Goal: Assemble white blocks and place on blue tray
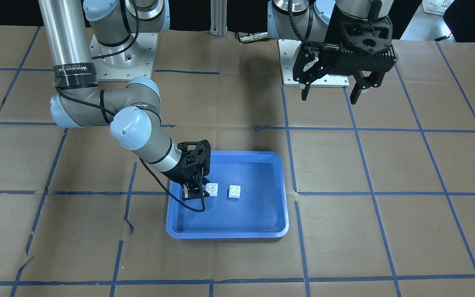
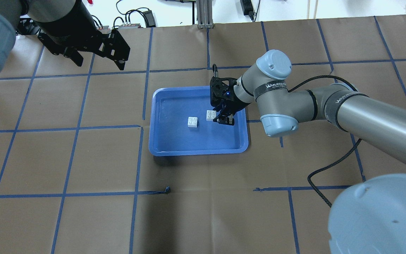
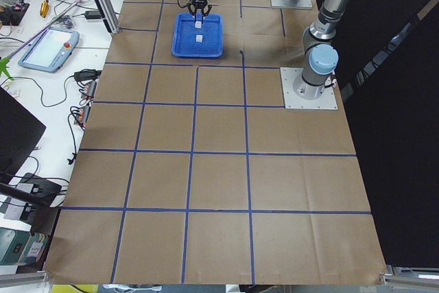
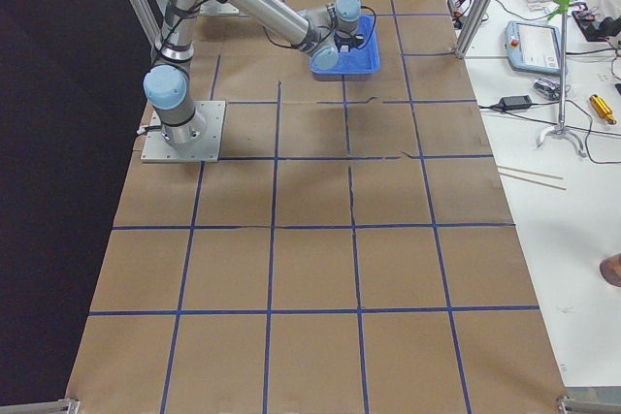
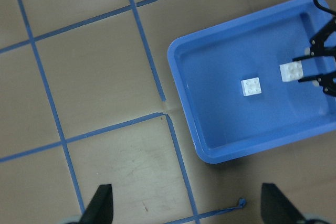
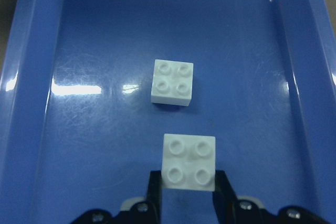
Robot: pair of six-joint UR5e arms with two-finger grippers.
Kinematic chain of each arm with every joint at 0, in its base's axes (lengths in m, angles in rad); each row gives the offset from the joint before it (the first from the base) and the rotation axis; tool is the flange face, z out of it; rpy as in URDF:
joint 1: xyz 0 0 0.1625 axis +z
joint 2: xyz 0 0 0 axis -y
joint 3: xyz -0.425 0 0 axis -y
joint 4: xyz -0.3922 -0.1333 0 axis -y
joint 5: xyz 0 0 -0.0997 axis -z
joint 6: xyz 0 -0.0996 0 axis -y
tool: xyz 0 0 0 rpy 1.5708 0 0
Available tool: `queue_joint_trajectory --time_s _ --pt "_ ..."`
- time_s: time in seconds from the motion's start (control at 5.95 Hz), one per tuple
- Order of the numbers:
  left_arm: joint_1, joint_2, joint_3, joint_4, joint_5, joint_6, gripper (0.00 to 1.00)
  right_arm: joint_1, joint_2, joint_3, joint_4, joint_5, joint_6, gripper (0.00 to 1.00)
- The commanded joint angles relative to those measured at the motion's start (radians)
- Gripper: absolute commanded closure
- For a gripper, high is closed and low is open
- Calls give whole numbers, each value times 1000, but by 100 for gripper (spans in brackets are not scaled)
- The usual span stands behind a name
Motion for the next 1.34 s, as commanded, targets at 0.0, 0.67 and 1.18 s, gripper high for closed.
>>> queue_joint_trajectory --time_s 0.0,0.67,1.18 --pt "1 4 -2 0 2 -110 1 21 27 2 -39 0 36 86" --pt "1 7 0 0 0 -110 1 49 48 -1 -57 -3 52 85" --pt "1 7 -2 0 0 -110 1 49 48 -3 -57 -3 70 86"
